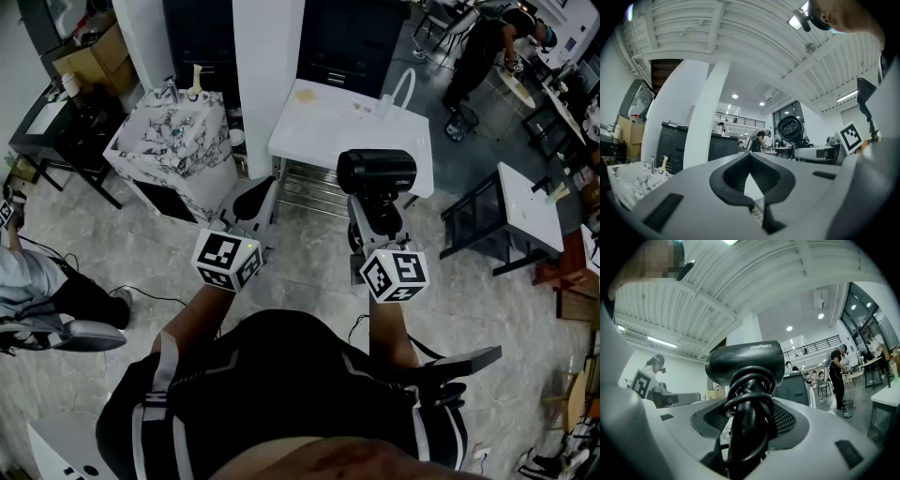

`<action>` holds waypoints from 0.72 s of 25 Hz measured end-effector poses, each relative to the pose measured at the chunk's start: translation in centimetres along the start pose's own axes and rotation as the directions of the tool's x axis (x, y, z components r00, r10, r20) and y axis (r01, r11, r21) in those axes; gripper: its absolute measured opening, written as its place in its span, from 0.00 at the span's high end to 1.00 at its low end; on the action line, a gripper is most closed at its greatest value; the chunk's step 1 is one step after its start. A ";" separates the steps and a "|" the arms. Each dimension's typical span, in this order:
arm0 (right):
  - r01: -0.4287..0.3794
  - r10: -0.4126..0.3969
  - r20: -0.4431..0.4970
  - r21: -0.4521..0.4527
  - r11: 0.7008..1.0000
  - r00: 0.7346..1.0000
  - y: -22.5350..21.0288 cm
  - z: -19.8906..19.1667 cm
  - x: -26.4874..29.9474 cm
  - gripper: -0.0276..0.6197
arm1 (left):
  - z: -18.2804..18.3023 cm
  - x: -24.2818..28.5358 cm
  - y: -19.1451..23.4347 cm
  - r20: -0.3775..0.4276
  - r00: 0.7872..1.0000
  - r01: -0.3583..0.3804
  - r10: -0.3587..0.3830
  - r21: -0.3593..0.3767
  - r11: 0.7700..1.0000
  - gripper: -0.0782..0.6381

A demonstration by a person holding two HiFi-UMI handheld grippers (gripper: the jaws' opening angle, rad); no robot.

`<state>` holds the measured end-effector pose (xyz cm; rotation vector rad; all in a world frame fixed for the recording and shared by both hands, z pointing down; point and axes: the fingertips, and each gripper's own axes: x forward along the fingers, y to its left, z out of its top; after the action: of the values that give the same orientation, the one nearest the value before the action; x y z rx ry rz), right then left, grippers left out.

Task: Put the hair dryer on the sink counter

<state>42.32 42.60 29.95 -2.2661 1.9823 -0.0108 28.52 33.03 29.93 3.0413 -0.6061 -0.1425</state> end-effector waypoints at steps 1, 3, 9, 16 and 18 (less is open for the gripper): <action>0.000 0.000 0.000 -0.002 1.000 1.000 0.2 0.0 0.1 0.56 | 0.0 -0.1 0.2 0.002 1.000 -0.002 0.002 0.000 1.000 0.88; 0.001 -0.001 -0.001 -0.004 1.000 1.000 0.4 -0.1 0.2 0.56 | 0.1 -0.3 0.5 0.004 1.000 -0.005 0.005 -0.001 1.000 0.88; 0.013 -0.013 0.003 -0.003 1.000 1.000 0.9 0.0 0.2 0.56 | 0.0 -0.7 0.8 -0.002 1.000 -0.003 0.003 -0.003 1.000 0.88; 0.021 -0.021 0.000 -0.006 1.000 1.000 1.2 -0.2 0.2 0.56 | 0.2 -1.2 1.0 0.000 1.000 0.000 0.000 -0.002 1.000 0.88; 0.024 -0.024 0.003 -0.006 1.000 1.000 1.4 -0.1 0.2 0.56 | 0.3 -1.4 1.1 0.002 1.000 0.002 -0.002 0.000 1.000 0.88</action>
<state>40.96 42.17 29.91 -2.2916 1.9565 -0.0036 26.80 32.57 29.76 3.0422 -0.6030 -0.1449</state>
